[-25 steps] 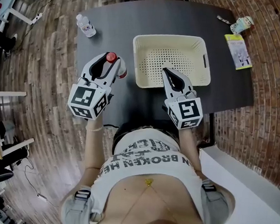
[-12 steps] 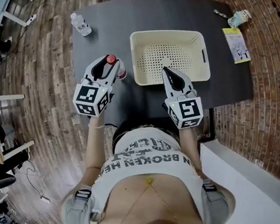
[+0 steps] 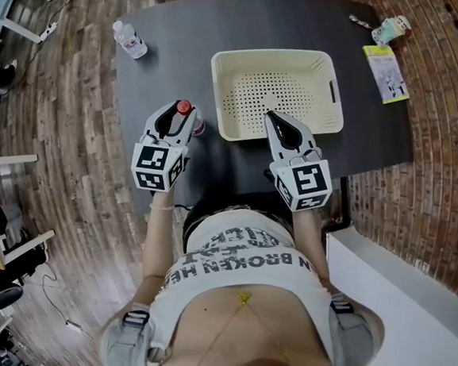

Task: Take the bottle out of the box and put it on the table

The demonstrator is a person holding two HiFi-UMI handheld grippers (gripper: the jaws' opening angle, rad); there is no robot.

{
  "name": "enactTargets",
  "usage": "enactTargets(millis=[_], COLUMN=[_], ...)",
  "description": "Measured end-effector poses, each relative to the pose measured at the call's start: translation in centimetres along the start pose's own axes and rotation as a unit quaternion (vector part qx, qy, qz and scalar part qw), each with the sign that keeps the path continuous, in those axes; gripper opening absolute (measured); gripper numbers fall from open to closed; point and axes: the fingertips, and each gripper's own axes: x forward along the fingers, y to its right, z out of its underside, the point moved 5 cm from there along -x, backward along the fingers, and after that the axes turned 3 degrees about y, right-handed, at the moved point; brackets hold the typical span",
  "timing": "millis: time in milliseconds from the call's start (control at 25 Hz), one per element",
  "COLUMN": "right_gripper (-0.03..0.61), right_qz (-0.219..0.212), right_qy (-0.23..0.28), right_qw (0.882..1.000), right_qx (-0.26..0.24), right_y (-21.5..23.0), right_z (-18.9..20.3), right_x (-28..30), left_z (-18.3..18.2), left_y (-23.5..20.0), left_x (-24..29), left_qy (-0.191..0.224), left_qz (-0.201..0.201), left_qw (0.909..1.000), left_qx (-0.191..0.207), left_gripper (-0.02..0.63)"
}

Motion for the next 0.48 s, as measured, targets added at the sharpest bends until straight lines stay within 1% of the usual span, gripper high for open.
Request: enactTargets(millis=[280, 480], right_gripper=[0.009, 0.009], right_qz=[-0.002, -0.007], right_qy=[-0.001, -0.002], right_qw=[1.000, 1.000], right_qx=[0.001, 0.005], right_y=[0.20, -0.03], right_z=[0.07, 0.25], right_x=[0.46, 0.69], left_z=[0.84, 1.13], left_y=[0.89, 0.67], left_x=[-0.27, -0.82], left_qy=[0.009, 0.013], left_qz=[0.003, 0.005], left_qw=[0.9997, 0.9998], left_qx=[0.021, 0.013], left_gripper=[0.150, 0.150])
